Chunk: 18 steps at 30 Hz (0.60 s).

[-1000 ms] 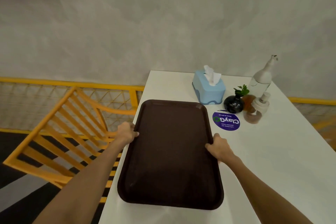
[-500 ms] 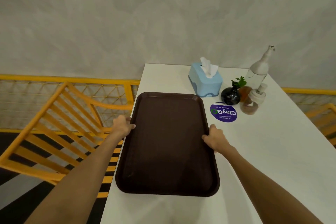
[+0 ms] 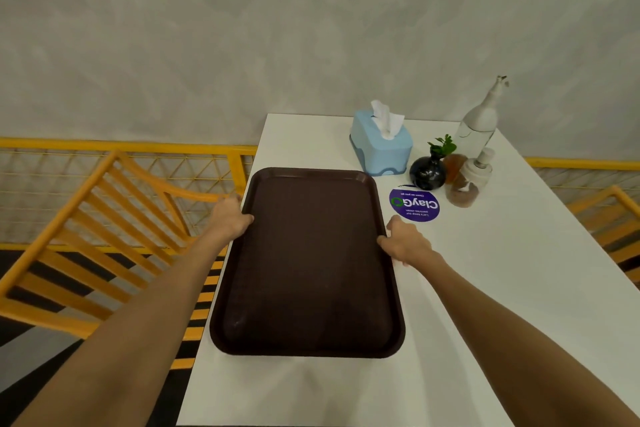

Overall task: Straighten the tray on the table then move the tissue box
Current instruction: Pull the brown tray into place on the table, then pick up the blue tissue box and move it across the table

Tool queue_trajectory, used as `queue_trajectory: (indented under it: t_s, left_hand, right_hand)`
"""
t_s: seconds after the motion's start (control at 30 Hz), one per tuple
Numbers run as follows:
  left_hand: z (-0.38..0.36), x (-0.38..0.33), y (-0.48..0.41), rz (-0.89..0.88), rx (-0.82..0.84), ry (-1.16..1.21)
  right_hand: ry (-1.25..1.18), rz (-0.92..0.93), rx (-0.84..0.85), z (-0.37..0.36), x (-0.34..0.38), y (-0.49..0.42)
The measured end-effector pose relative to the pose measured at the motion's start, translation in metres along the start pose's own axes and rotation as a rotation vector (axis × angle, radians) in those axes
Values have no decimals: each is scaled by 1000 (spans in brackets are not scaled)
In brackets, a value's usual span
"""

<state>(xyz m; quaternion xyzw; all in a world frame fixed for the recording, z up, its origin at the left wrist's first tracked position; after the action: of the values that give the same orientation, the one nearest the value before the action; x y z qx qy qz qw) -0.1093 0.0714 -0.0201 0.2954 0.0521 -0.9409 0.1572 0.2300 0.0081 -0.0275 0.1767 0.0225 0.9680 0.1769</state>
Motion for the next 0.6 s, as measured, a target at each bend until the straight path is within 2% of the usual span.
queue_trajectory:
  t_s: [0.2,0.47,0.6]
  left_hand:
    - [14,-68,-3,-123,-45,89]
    - [9,-144,-43,-159,-34,273]
    - [-13,-180,-91,-130,26,382]
  right_hand:
    - [-162,8,-139,39,2,-15]
    - [-473,-51,-187,62,20,-64]
    - [-709,-165,-237,54,30,-103]
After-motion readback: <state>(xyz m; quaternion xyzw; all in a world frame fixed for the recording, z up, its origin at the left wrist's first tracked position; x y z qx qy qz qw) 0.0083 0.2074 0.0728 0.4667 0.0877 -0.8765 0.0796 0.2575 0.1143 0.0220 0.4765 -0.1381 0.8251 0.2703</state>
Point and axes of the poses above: each hand's wrist, its own y-axis away from the middle knuckle, its own z-axis out of the back of the hand, x = y × z, the point moved 7 cm from there along -y, towards the middle knuckle, and after that the axes turned 13 degrees about -x, right-handed, at the moved point
